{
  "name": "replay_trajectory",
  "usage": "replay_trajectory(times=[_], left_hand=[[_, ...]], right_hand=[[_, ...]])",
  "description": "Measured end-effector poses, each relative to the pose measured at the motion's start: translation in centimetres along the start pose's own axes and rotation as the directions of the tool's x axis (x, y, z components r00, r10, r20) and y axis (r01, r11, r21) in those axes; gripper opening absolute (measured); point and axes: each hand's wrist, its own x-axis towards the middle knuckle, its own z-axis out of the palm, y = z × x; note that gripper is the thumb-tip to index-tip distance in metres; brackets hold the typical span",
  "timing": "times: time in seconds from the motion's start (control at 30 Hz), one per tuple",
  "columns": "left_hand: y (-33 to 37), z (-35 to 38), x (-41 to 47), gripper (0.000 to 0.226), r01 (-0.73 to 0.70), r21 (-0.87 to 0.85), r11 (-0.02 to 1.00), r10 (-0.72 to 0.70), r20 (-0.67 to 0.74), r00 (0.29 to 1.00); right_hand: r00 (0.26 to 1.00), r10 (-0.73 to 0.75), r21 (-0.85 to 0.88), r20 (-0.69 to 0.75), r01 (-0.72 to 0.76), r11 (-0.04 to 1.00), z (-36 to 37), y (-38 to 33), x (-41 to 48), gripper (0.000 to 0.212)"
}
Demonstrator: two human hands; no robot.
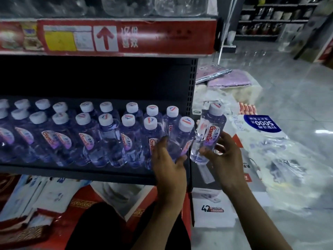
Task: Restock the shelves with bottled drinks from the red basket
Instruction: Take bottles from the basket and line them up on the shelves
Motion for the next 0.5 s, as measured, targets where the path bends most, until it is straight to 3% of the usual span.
replay_trajectory(times=[0.2, 0.33, 0.5], left_hand=[[-2.0, 0.3, -0.9, 0.057, 0.104, 0.034, 0.994, -0.104, -0.012, 0.995], [-2.5, 0.3, -1.2, 0.059, 0.04, 0.176, 0.984, -0.029, -0.062, 0.998], [-3.4, 1.0, -1.4, 0.064, -0.027, 0.14, 0.99, 0.042, -0.107, 0.993]], right_hand=[[0.998, 0.003, 0.084, 0.067, -0.009, 0.996, 1.2, 0.1, 3.0, 0.048], [0.998, 0.004, 0.062, 0.07, -0.008, 0.998, 1.9, 0.4, 4.5, 0.049], [0.996, 0.001, -0.006, 0.087, -0.001, 1.0, 2.4, 0.8, 6.9, 0.048]])
